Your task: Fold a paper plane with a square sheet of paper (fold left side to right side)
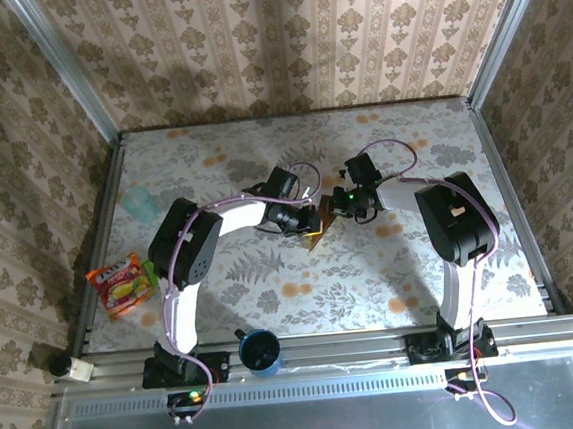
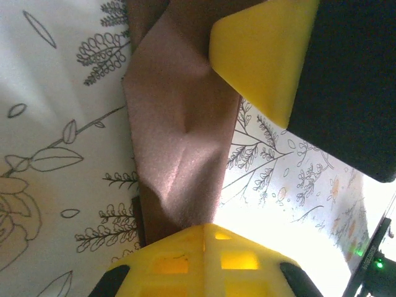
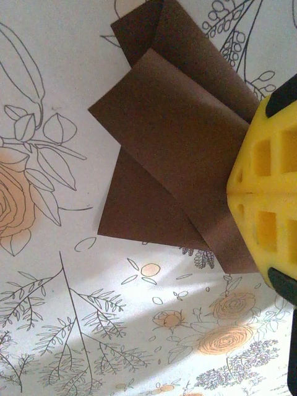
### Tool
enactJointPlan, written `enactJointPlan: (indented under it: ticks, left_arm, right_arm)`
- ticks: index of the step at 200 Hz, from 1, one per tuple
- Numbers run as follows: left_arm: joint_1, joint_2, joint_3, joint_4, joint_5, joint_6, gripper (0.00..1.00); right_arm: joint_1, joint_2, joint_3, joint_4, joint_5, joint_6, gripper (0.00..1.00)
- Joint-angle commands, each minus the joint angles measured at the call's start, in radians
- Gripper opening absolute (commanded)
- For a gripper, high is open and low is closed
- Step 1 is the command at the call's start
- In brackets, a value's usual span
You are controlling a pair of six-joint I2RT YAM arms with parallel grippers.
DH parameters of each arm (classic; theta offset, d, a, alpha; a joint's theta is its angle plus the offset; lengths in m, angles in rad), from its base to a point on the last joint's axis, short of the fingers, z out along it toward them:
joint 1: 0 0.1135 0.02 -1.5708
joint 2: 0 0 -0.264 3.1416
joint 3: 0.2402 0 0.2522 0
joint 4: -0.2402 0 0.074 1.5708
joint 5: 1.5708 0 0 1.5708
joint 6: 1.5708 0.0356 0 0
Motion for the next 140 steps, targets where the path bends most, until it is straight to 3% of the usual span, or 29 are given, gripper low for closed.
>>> enactJointPlan:
  ticks: [1, 83, 140]
  left_arm:
    - [0.011, 0.015, -0.011, -0.018, -0.026, 0.023, 0.00]
    - [0.011, 0.040, -0.033, -0.050, -0.086, 0.059, 0.00]
    - [0.009, 0.041, -0.074, -0.031, -0.098, 0.051, 0.00]
  right_arm:
    - [0.013, 0.052, -0.016, -0.159, 0.050, -0.027, 0.00]
    - [0.013, 0.004, 0.028, -0.149, 0.011, -0.030, 0.00]
    - [0.010, -0.139, -0.039, -0.089, -0.005, -0.011, 0.00]
